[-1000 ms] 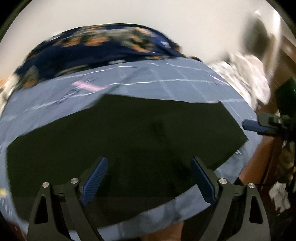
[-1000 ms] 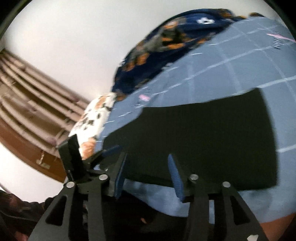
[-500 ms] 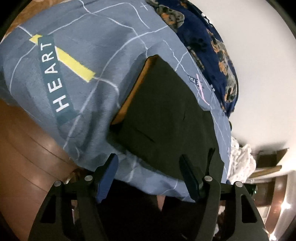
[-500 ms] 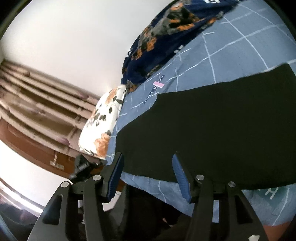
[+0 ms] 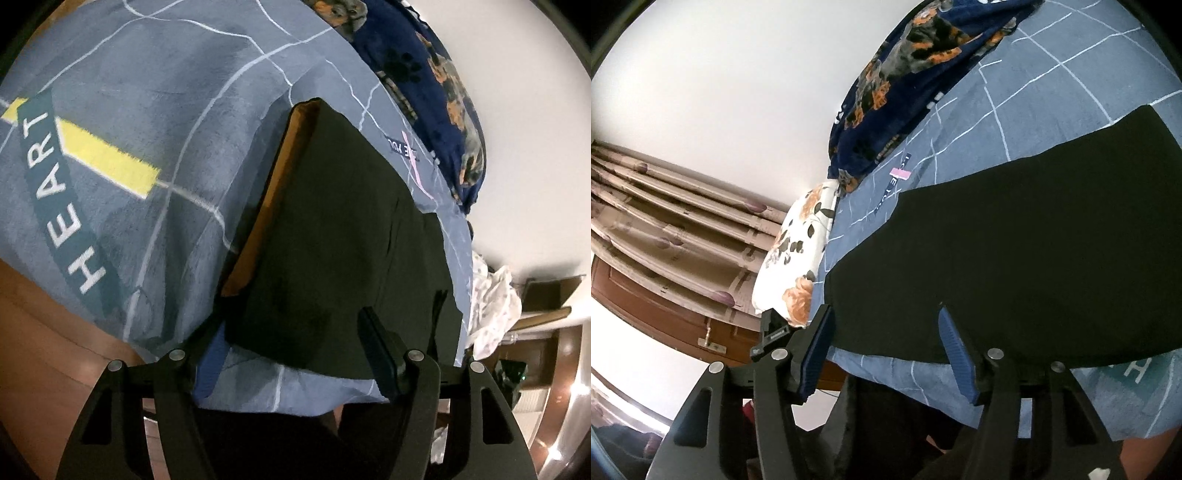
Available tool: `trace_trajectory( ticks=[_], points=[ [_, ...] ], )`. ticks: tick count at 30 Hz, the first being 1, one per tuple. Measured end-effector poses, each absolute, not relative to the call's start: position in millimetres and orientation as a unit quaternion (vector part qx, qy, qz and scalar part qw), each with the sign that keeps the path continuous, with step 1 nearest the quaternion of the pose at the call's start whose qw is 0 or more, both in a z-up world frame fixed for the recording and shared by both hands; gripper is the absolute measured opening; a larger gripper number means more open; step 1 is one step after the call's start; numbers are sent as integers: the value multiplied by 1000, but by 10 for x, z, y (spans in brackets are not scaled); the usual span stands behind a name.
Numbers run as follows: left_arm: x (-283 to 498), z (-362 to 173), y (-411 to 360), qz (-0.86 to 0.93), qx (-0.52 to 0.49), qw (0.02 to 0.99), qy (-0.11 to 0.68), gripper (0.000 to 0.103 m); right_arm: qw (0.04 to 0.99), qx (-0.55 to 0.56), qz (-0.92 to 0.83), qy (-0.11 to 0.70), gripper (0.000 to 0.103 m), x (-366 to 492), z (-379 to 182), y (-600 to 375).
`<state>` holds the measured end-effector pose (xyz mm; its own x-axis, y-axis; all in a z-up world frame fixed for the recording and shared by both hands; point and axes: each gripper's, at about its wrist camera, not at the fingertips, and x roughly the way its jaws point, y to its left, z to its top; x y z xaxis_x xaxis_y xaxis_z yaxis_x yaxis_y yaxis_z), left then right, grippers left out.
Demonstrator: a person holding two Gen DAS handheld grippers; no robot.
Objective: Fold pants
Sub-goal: 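Grasp the waistband end of the black pants with the left gripper, then lift the waistband with the left gripper while the right gripper grasps it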
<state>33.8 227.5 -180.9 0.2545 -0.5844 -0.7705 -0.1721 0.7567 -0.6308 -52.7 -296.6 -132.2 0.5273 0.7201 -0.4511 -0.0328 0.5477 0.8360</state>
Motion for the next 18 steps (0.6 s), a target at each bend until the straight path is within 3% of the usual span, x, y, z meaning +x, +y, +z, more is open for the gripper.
trace_trajectory(
  ticks=[7,11,18],
  points=[
    [461,-1729,2103,-186,-287,752,563,67,765,416,241,429,62,-506,-1367,-2933],
    [442,-1595,2075,-205,-248,778,540,43,764,416,238,432,63,-521,-1389,-2918],
    [521,-1696,2012,-195,-216,775,561,43,761,423,232,433,65,-509,-1445,-2924]
  ],
)
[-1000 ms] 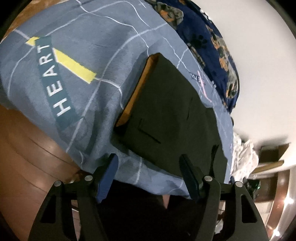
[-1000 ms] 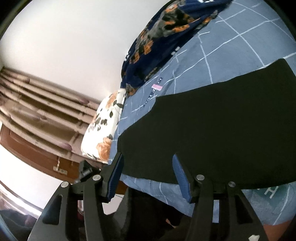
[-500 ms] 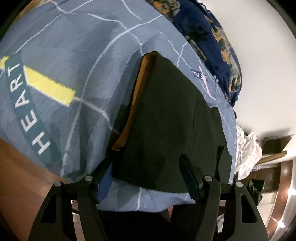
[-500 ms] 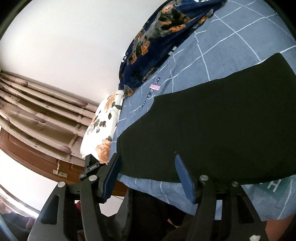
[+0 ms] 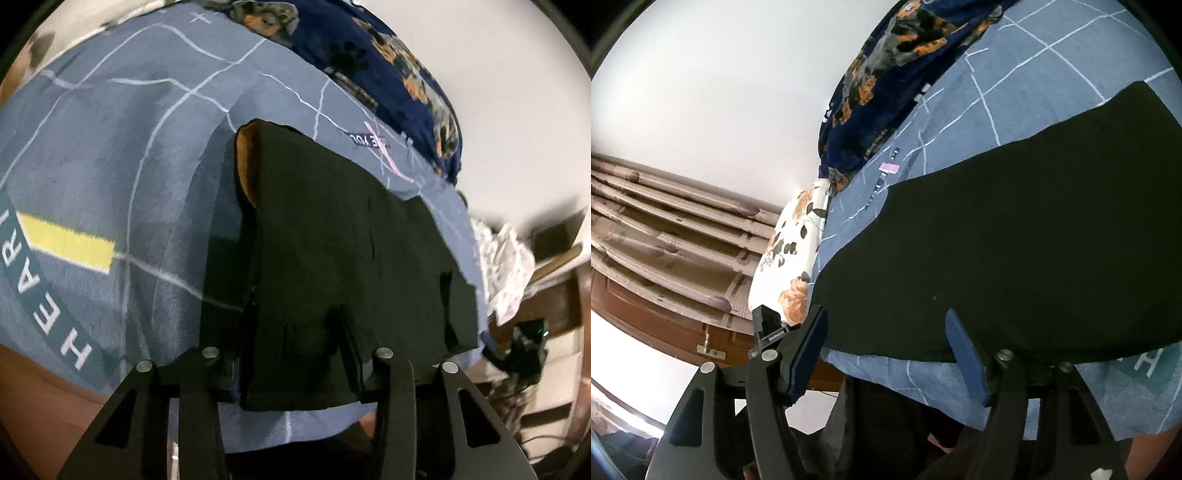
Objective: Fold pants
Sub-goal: 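Lift the waistband with the left gripper while the right gripper grasps it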
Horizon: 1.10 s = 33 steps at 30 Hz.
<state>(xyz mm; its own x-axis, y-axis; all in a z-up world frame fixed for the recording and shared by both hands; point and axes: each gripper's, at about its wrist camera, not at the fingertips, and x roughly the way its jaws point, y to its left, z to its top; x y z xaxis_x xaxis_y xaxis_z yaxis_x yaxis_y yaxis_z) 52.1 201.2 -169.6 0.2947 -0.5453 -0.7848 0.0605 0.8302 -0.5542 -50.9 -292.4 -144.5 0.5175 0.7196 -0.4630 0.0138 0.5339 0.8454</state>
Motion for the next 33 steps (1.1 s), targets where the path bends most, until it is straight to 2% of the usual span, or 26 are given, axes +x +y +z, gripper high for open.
trace_trajectory(
  ticks=[5,8,9,10,16,26,33],
  points=[
    [619,-1767,1994,-196,-229,764,570,59,759,423,231,437,66,-507,-1473,-2905],
    [671,-1771,1986,-197,-229,766,567,59,760,421,233,438,66,-511,-1467,-2892],
    [688,-1772,1989,-195,-227,768,567,55,760,420,233,438,66,-509,-1466,-2889],
    [697,-1772,1993,-192,-221,771,566,43,761,418,233,438,66,-509,-1463,-2888],
    [660,-1542,1866,-187,-194,790,551,29,762,422,233,433,66,-504,-1457,-2901],
    [532,-511,1192,-280,-171,827,456,27,755,445,228,425,66,-491,-1554,-2969],
    [470,-300,454,-343,-132,812,454,28,736,490,231,405,66,-463,-1638,-3064]
  ],
)
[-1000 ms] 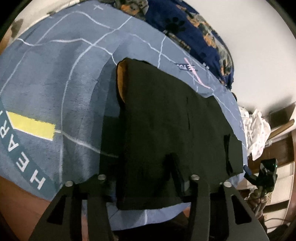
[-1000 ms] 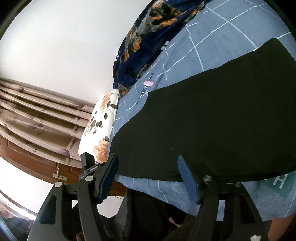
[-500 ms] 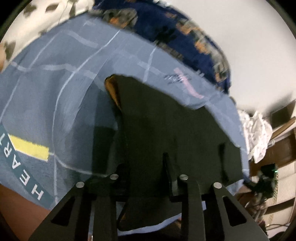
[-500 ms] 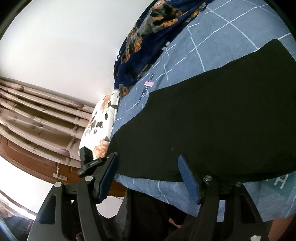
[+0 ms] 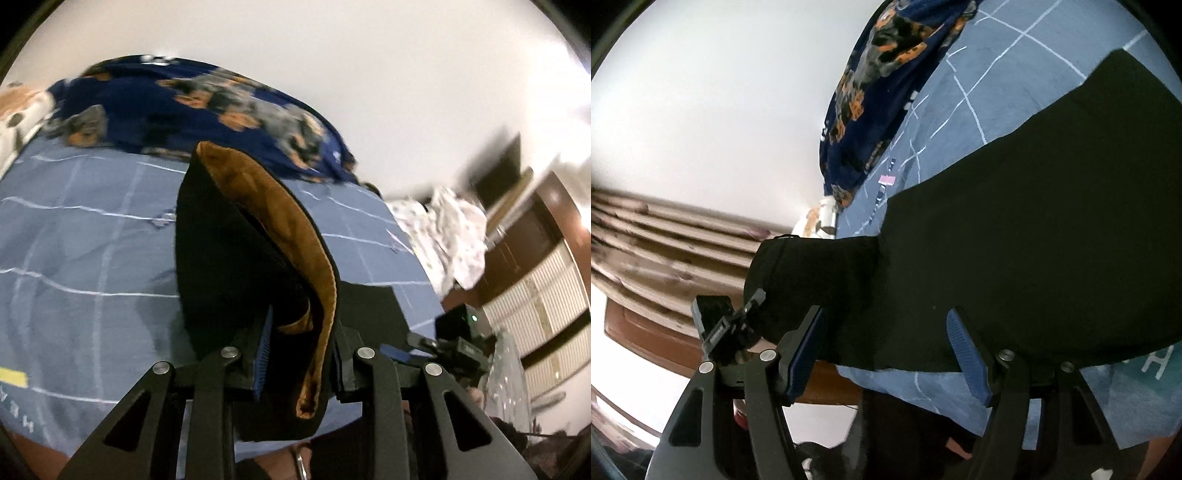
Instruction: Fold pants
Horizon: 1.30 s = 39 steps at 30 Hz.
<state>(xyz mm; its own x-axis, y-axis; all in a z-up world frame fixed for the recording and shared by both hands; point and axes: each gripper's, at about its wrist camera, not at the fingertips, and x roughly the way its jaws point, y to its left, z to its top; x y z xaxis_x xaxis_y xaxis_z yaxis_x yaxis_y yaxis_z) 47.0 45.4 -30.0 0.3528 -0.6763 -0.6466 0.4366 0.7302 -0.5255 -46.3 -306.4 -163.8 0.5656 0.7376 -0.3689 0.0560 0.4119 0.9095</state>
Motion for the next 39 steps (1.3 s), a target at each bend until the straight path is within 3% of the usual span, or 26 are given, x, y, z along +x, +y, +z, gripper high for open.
trace_trajectory(
  ticks=[23,39],
  points=[
    [172,-566,-798,-407,-81,771,483,28,652,573,336,367,72,163,-1449,-2711],
    [15,-554,-1610,-449,5,761,468,28,650,579,342,353,71,107,-1419,-3190]
  ],
)
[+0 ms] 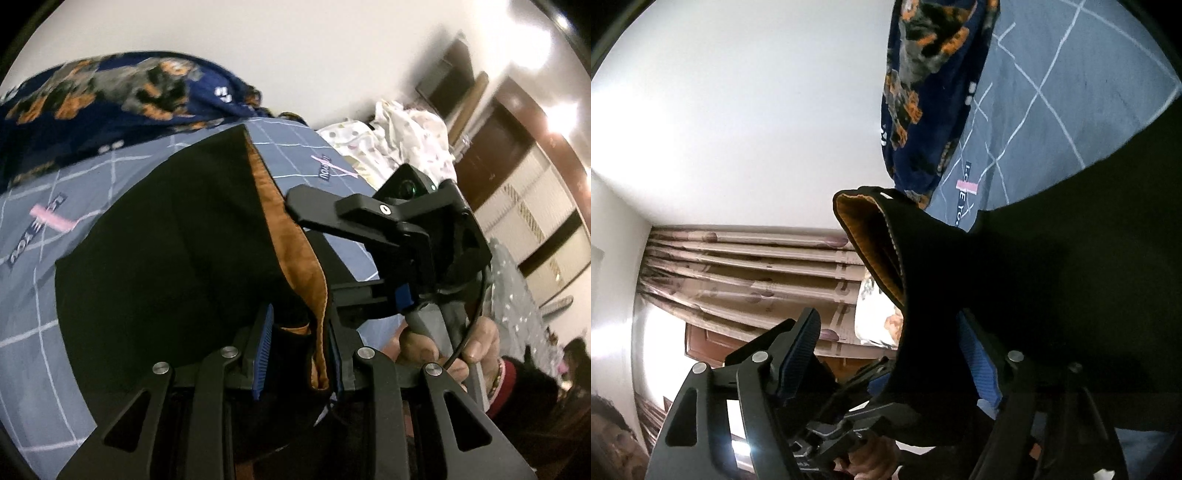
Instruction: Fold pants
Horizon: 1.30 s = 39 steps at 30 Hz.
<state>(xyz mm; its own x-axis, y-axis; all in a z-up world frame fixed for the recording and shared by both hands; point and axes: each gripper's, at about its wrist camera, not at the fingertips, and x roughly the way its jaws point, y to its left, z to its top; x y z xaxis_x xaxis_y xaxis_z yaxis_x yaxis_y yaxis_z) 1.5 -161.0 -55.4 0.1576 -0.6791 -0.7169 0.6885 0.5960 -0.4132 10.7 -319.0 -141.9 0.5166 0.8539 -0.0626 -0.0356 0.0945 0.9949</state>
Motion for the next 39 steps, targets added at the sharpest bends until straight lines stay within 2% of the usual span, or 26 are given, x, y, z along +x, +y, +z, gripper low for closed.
trace_trajectory(
  ticks=[5,25,30,32,37,39],
  points=[
    [8,-603,-1904,-468,20,752,464,28,651,587,335,344,67,59,-1457,-3458],
    [-114,-1057,-3011,-529,116,706,456,29,635,650,261,325,68,-271,-2068,-4389],
    [-105,-1029,-2971,-552,89,689,461,37,620,666,266,319,68,-275,-2187,-4446],
    [-98,-991,-2901,-556,77,686,462,45,614,669,271,318,68,-260,-2216,-4461],
    [-32,-777,-2597,-563,38,693,449,46,604,679,271,316,70,-195,-2305,-4535],
    [-6,-664,-2400,-552,30,711,434,49,608,676,265,321,70,-179,-2307,-4558]
  ],
)
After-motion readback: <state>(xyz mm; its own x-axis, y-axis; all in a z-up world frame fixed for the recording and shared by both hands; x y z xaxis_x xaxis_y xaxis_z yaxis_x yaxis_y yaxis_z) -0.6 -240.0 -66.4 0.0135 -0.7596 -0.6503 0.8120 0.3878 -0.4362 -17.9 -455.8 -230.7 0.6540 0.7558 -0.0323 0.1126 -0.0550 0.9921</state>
